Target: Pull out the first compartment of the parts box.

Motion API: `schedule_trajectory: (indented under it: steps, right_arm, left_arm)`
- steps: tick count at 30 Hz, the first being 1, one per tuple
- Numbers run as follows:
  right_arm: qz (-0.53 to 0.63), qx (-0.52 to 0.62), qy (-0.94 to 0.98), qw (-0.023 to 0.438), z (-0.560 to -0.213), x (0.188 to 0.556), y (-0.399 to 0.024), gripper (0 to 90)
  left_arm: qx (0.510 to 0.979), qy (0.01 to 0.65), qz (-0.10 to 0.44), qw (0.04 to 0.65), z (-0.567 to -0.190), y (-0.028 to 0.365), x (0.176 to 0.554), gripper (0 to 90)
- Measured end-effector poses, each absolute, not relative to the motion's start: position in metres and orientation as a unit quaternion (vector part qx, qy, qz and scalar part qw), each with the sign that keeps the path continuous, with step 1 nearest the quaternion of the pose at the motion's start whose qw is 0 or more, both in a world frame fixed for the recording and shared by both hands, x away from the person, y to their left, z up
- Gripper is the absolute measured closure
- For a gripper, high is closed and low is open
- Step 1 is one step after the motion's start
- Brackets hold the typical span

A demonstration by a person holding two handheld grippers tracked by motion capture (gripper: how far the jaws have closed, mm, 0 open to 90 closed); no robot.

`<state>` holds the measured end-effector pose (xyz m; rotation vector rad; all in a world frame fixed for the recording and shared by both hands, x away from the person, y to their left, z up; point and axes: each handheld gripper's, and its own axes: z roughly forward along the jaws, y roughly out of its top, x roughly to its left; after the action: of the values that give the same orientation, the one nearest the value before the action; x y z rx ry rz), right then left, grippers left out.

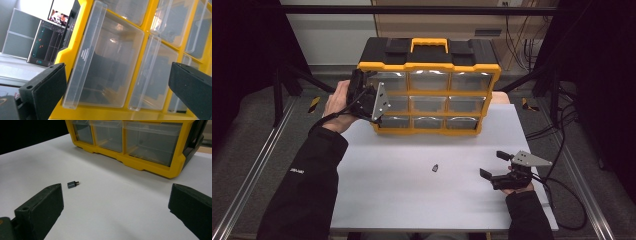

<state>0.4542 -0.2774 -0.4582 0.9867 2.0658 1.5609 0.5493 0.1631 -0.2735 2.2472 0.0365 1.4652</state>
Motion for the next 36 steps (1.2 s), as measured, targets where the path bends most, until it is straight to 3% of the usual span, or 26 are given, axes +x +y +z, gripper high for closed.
schedule_trajectory:
  steps: [18, 36]
  right_arm:
    - [0.554, 0.349, 0.733, 0.185, -0.458, 0.454, -0.277, 0.4]
    - [0.553, 0.348, 0.734, 0.183, -0.458, 0.454, -0.277, 0.4]
  left_arm:
    - [0.802, -0.029, 0.564, 0.193, -0.280, 0.160, 0.560, 4.1]
    - [0.783, -0.057, 0.593, 0.177, -0.283, 0.160, 0.563, 15.8]
